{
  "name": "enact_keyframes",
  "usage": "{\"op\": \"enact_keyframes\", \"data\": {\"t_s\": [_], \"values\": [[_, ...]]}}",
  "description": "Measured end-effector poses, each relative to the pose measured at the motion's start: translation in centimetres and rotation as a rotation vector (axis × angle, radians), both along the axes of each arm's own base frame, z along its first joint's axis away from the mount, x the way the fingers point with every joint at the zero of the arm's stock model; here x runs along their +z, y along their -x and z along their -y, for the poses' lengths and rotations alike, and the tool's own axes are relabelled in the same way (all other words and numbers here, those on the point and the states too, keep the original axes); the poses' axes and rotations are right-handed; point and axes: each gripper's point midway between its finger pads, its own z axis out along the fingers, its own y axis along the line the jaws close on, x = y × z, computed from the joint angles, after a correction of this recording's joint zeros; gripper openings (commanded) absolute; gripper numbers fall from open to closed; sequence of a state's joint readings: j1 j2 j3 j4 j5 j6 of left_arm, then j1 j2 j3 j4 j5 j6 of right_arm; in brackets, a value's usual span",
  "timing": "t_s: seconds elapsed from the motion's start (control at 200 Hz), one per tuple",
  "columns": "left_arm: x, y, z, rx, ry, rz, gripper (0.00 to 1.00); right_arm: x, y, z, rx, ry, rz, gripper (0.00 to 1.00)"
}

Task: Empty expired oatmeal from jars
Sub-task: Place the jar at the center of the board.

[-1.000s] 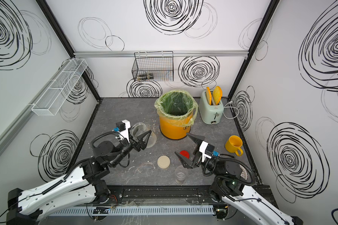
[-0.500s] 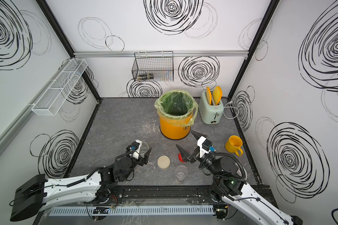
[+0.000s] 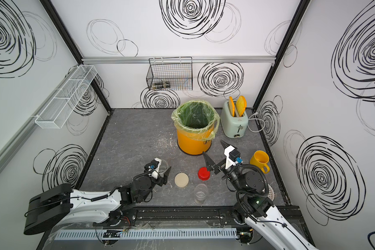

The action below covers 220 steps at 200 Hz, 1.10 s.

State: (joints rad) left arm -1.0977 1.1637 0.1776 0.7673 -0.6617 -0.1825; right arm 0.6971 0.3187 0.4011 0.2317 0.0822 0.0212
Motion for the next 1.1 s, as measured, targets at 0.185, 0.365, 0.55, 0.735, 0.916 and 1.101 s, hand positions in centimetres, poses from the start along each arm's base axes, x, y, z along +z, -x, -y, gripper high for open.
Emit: {"op": "enact_keyframes", "data": {"t_s": [0.185, 0.365, 0.55, 0.735, 0.916, 1.101], "values": [[-1.7, 0.2, -0.2, -0.003, -0.019, -0.022, 0.00, 0.1, -0.4, 0.7, -0.019, -0.013, -0.004, 0.98], [-2.1, 0.0, -0.3, 0.004, -0.012, -0.019, 0.02, 0.1, -0.4, 0.6, -0.009, -0.015, -0.006, 0.98], [-1.9, -0.2, -0.5, 0.013, 0.005, -0.013, 0.36, 0.1, -0.4, 0.6, -0.008, -0.015, -0.006, 0.98], [-2.6, -0.3, -0.8, 0.018, -0.002, -0.024, 0.49, -0.1, -0.5, 0.7, -0.014, -0.010, -0.009, 0.98], [-2.6, -0.2, -0.9, 0.021, 0.018, -0.028, 0.80, -0.5, -0.7, 0.6, -0.017, 0.005, -0.021, 0.98], [-1.2, 0.1, -1.1, 0.024, 0.067, -0.016, 0.96, -0.8, -0.9, 0.6, -0.025, 0.013, -0.031, 0.98]]}}
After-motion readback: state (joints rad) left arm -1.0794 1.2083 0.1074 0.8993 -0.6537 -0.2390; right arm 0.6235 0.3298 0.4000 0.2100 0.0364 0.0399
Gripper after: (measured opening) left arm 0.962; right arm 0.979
